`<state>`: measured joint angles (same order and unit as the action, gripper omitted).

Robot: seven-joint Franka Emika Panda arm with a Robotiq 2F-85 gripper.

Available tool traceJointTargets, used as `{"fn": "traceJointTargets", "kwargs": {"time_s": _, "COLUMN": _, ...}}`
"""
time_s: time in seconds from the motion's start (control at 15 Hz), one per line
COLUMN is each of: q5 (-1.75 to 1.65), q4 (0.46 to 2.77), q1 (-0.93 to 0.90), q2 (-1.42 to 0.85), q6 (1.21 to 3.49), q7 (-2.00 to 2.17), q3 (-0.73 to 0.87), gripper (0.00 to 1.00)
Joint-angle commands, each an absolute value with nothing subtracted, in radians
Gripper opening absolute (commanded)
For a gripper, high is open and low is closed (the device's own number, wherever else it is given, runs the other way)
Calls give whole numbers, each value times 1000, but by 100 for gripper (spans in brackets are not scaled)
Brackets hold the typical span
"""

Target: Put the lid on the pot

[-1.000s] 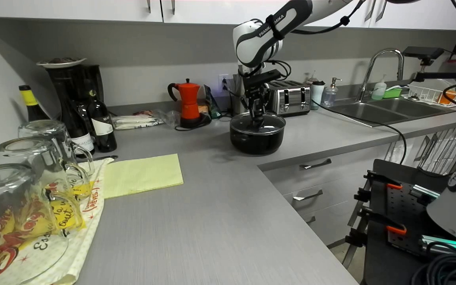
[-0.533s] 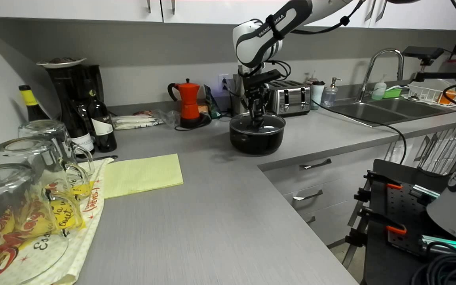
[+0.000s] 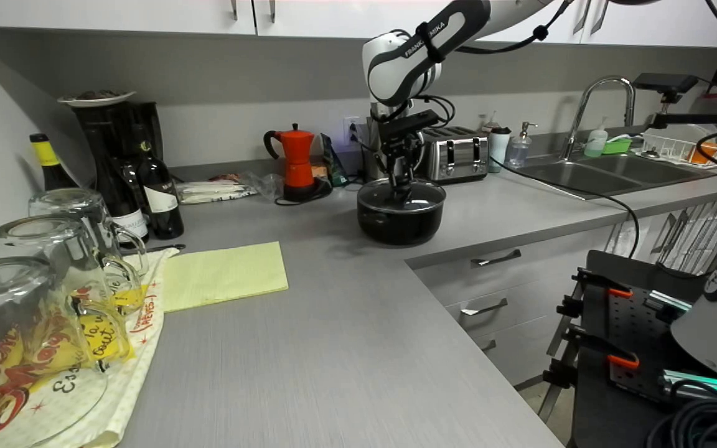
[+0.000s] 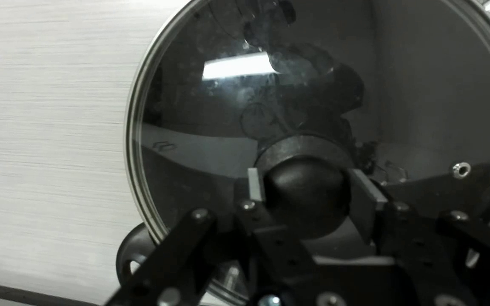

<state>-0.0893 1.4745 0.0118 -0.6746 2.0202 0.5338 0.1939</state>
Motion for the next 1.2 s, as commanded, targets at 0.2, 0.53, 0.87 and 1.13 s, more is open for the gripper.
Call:
{"fn": "traceJointTargets", "kwargs": {"time_s": 0.2, "q5": -33, "q4": 1461, "q1": 43, "q2": -682, "q6": 2004, "q7": 488, "q3": 166, "gripper": 25}}
{"fn": "traceJointTargets", "kwargs": {"time_s": 0.53, "q5": 24, "q4": 1468, "q1": 73, "q2": -678, "q6": 2001, "q7": 447, "q3": 148, "gripper": 25}}
{"fn": "traceJointTargets", "kwargs": {"time_s": 0.87, "q5": 47, "q4": 1480, "q1": 85, "q2": -665, "q6": 2001, "q7": 429, "q3": 143, "gripper": 75}}
{"fn": "traceJointTargets", "kwargs": {"time_s": 1.13, "q5": 56, "q4": 1609, "q1": 74, "q2": -560, "q6": 2083, "q7": 396, "q3": 138, "gripper": 95}}
